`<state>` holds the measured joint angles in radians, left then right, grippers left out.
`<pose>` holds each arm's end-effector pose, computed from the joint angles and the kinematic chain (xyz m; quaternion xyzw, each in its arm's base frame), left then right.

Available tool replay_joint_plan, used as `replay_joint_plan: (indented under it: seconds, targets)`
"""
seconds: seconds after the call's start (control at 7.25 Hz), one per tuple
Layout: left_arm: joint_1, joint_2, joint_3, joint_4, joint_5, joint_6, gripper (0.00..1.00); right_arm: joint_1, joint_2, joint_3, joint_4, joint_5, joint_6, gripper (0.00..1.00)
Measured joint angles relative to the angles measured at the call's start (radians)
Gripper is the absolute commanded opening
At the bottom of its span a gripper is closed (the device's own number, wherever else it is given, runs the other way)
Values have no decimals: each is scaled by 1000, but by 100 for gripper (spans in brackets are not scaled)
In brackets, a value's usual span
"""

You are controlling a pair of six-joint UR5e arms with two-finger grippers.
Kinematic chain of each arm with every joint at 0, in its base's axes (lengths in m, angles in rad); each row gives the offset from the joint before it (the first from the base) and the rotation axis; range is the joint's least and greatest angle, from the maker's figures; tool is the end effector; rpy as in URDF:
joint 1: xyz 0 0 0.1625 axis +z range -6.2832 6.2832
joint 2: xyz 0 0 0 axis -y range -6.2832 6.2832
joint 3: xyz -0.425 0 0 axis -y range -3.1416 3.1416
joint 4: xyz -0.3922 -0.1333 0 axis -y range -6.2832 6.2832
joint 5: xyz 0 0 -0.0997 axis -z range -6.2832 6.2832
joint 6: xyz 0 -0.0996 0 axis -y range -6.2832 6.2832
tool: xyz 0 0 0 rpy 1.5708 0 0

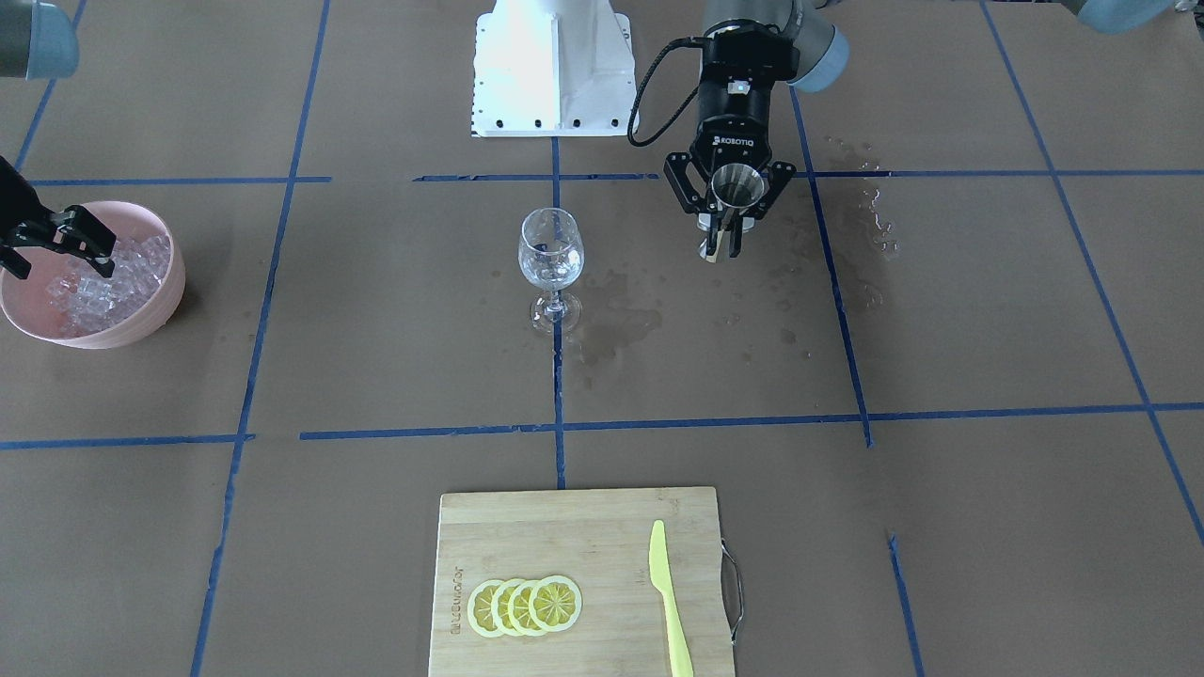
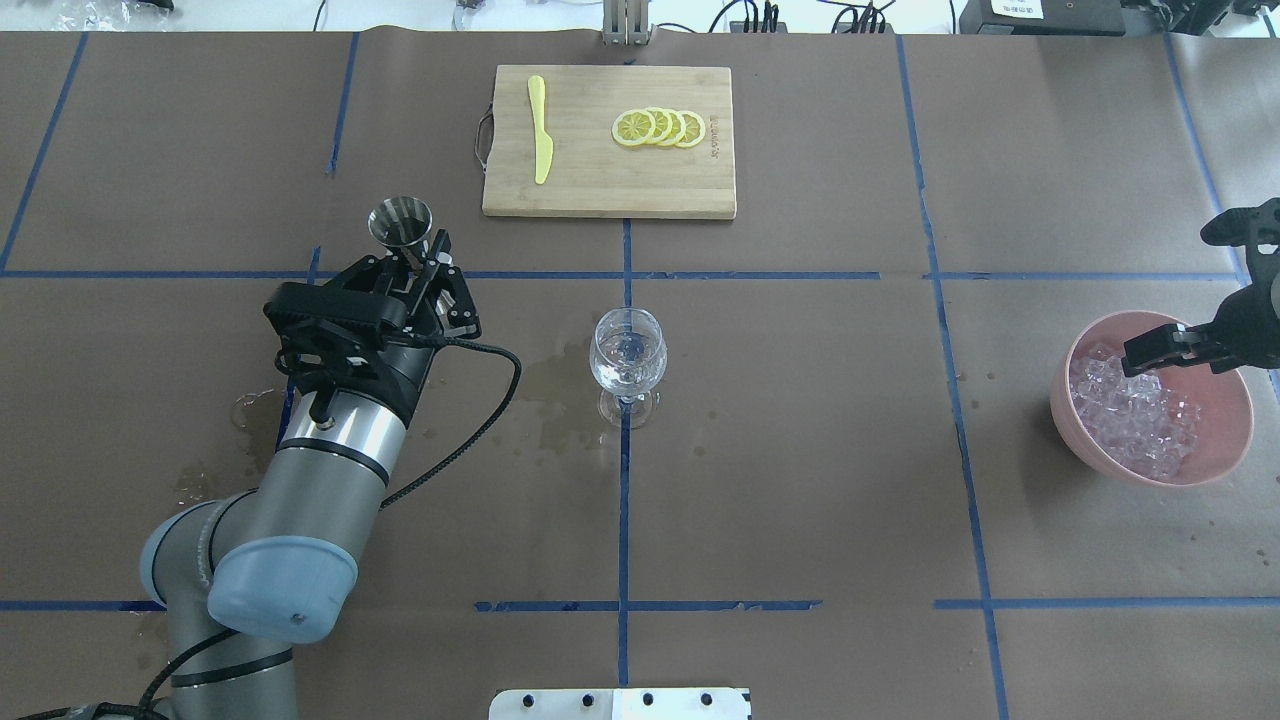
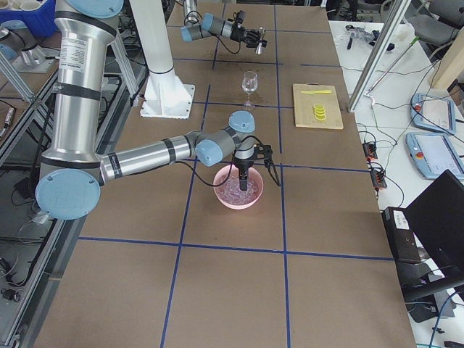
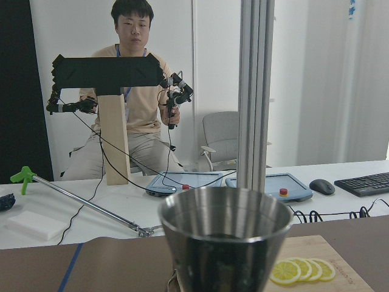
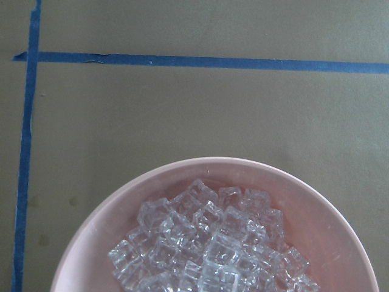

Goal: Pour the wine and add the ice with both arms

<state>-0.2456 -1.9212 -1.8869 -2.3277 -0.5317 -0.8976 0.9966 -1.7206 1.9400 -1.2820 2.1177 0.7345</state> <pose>0.4499 -0.3387 0.2280 0.5884 0.3415 -0.1774 0.7112 -0.1748 -0.4203 0.5232 0.0330 -0.3547 0.0069 0.9344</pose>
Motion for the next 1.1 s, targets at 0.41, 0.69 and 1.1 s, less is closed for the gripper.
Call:
replay_joint_plan:
  seconds: [0.41,0.69,1.1]
  targets:
    - [66,-66,30,6,-1,98,0,-1,-4,-14,28,1,1,100]
    - [83,-99,54,7,-1,228,0,-1,-9,-14,45,1,3,100]
    - [99,-153,100,10,0,401,0,-1,-10,-12,48,2,5,100]
